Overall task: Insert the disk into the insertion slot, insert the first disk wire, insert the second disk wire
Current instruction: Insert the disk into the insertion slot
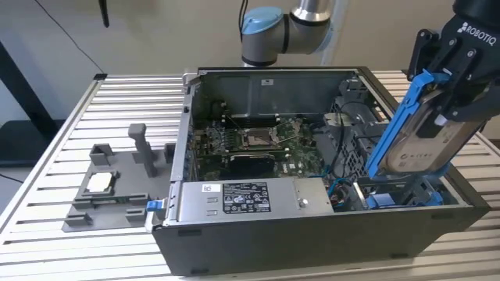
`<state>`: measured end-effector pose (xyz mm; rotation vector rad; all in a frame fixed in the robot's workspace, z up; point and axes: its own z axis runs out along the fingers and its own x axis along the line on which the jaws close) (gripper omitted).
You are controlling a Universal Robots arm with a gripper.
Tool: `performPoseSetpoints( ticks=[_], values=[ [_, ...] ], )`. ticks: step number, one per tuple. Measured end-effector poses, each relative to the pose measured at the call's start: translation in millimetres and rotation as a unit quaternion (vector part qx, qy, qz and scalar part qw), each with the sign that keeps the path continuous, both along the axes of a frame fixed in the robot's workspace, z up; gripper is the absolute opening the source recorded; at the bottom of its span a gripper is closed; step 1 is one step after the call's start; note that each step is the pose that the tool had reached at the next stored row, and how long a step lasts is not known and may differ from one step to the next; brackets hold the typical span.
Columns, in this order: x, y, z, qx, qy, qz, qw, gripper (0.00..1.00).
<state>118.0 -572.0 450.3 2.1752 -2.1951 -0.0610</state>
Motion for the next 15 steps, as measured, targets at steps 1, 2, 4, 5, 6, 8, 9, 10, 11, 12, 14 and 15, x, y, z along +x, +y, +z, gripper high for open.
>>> performPoseSetpoints(
  ticks=[1,2,4,5,6,8,9,10,11,12,14,15],
  values=[
    [0.0,0.0,-1.7,0.0,0.0,0.001,1.0,0.32],
    [0.1,0.0,-3.5,0.0,0.0,0.001,1.0,0.32],
    [0.1,0.0,-6.8,0.0,-0.0004,0.002,1.0,0.32],
    [0.1,0.0,-8.2,0.0,-0.0007,0.002,1.0,0.32],
    [0.1,0.0,-9.5,0.0,-0.0013,0.002,1.0,0.32],
    [0.1,0.0,-12.1,0.0001,-0.0021,0.002,0.99999,0.32],
    [0.1,0.0,-13.3,0.0002,-0.0025,0.003,0.99999,0.32],
    [0.1,0.0,-14.4,0.0003,-0.0029,0.003,0.99999,0.32],
    [0.1,0.0,-15.6,0.0004,-0.0032,0.003,0.99999,0.32],
    [0.1,0.0,-16.7,0.0005,-0.0035,0.004,0.99999,0.32],
    [0.2,0.0,-19.1,0.0008,-0.0041,0.004,0.99998,0.32],
    [0.2,0.0,-20.4,0.0011,-0.0045,0.004,0.99998,0.32]
  ],
)
